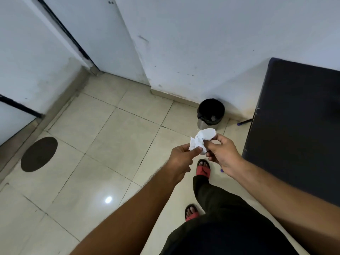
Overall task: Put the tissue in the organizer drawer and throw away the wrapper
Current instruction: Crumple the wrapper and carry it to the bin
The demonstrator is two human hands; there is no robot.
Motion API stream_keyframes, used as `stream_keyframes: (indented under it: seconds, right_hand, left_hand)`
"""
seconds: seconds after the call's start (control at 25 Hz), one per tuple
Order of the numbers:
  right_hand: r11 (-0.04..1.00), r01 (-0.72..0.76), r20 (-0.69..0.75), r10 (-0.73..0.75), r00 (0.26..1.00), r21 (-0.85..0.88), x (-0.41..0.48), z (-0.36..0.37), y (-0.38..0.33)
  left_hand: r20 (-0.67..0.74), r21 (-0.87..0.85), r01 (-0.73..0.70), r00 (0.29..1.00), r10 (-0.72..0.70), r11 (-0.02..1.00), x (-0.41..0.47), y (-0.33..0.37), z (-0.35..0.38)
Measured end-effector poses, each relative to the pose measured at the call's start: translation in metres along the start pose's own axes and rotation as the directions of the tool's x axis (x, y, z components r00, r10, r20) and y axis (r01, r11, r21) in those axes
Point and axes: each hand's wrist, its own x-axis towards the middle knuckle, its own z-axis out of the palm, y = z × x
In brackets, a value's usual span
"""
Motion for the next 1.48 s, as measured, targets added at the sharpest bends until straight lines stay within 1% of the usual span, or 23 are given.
stream_keyframes:
  seconds: [0.08, 0.12, 0.2, 0.24, 0.28, 0.32, 0.36, 0.4, 0.44, 0.56, 0.64, 0.68, 0.76, 0.84, 0.92, 1.0, 1.04, 1.16, 1.32, 1.4, 1.48]
  right_hand:
    - [0.993, 0.100, 0.013, -0.099, 0.995, -0.061, 0.022, 0.011, -0.016]
    - [0.984, 0.143, 0.045, -0.138, 0.989, -0.108, 0.032, 0.015, -0.024]
    - [0.948, 0.224, 0.178, -0.185, 0.966, -0.226, 0.056, 0.024, -0.044]
    - [0.902, 0.296, 0.268, -0.215, 0.939, -0.313, 0.066, 0.026, -0.051]
    - [0.823, 0.397, 0.343, -0.266, 0.901, -0.406, 0.078, 0.026, -0.056]
    - [0.723, 0.486, 0.400, -0.308, 0.863, -0.491, 0.092, 0.026, -0.060]
    - [0.624, 0.536, 0.417, -0.343, 0.842, -0.569, 0.106, 0.025, -0.064]
    - [0.557, 0.545, 0.399, -0.371, 0.839, -0.627, 0.120, 0.021, -0.066]
    - [0.532, 0.538, 0.373, -0.392, 0.841, -0.654, 0.132, 0.017, -0.071]
    - [0.536, 0.509, 0.316, -0.414, 0.854, -0.673, 0.168, 0.007, -0.081]
    - [0.582, 0.420, 0.209, -0.395, 0.895, -0.697, 0.194, -0.001, -0.086]
    - [0.616, 0.358, 0.140, -0.374, 0.917, -0.702, 0.203, -0.002, -0.089]
    - [0.694, 0.223, -0.029, -0.332, 0.943, -0.685, 0.223, -0.009, -0.091]
    - [0.752, 0.110, -0.178, -0.291, 0.940, -0.650, 0.242, -0.011, -0.097]
    - [0.780, 0.044, -0.263, -0.263, 0.928, -0.624, 0.262, -0.009, -0.100]
    - [0.790, 0.011, -0.304, -0.249, 0.920, -0.613, 0.290, -0.009, -0.100]
    - [0.797, -0.008, -0.317, -0.232, 0.919, -0.604, 0.306, -0.009, -0.098]
    - [0.804, -0.075, -0.347, -0.168, 0.923, -0.590, 0.355, -0.015, -0.081]
    - [0.792, -0.136, -0.354, -0.106, 0.929, -0.595, 0.440, -0.026, -0.018]
    - [0.779, -0.151, -0.342, -0.086, 0.936, -0.608, 0.482, -0.029, 0.017]
    - [0.757, -0.150, -0.319, -0.081, 0.944, -0.636, 0.522, -0.032, 0.048]
  left_hand:
    - [-0.098, -0.004, -0.037, 0.994, 0.036, 0.999, 0.020, 0.019, 0.001]
    - [-0.132, -0.007, -0.043, 0.990, 0.042, 0.999, 0.028, 0.032, 0.000]
    - [-0.216, -0.013, -0.014, 0.976, 0.011, 1.000, 0.047, 0.066, -0.004]
    - [-0.249, -0.013, 0.010, 0.968, -0.013, 1.000, 0.055, 0.081, -0.005]
    - [-0.258, -0.019, 0.031, 0.966, -0.034, 0.999, 0.064, 0.097, -0.006]
    - [-0.238, -0.030, 0.045, 0.970, -0.050, 0.999, 0.072, 0.115, -0.004]
    - [-0.208, -0.039, 0.070, 0.975, -0.077, 0.997, 0.082, 0.128, -0.002]
    - [-0.178, -0.044, 0.103, 0.978, -0.109, 0.994, 0.094, 0.137, 0.002]
    - [-0.145, -0.023, 0.133, 0.980, -0.135, 0.991, 0.105, 0.143, 0.006]
    - [0.014, 0.129, 0.204, 0.978, -0.208, 0.970, 0.140, 0.154, 0.010]
    - [0.110, 0.251, 0.232, 0.958, -0.266, 0.940, 0.172, 0.160, 0.010]
    - [0.147, 0.303, 0.215, 0.952, -0.268, 0.928, 0.183, 0.163, 0.010]
    - [0.181, 0.443, 0.134, 0.955, -0.235, 0.886, 0.207, 0.174, 0.015]
    - [0.175, 0.637, -0.022, 0.978, -0.117, 0.770, 0.235, 0.182, 0.017]
    - [0.226, 0.741, -0.178, 0.974, 0.010, 0.648, 0.270, 0.191, 0.015]
    - [0.277, 0.774, -0.273, 0.957, 0.082, 0.571, 0.306, 0.202, 0.018]
    - [0.283, 0.789, -0.288, 0.954, 0.094, 0.543, 0.324, 0.204, 0.019]
    - [0.286, 0.828, -0.299, 0.953, 0.101, 0.474, 0.374, 0.199, 0.020]
    - [0.340, 0.883, -0.341, 0.938, 0.063, 0.322, 0.456, 0.162, 0.022]
    - [0.349, 0.886, -0.353, 0.935, 0.071, 0.300, 0.500, 0.138, 0.023]
    - [0.344, 0.886, -0.346, 0.937, 0.062, 0.309, 0.540, 0.109, 0.023]
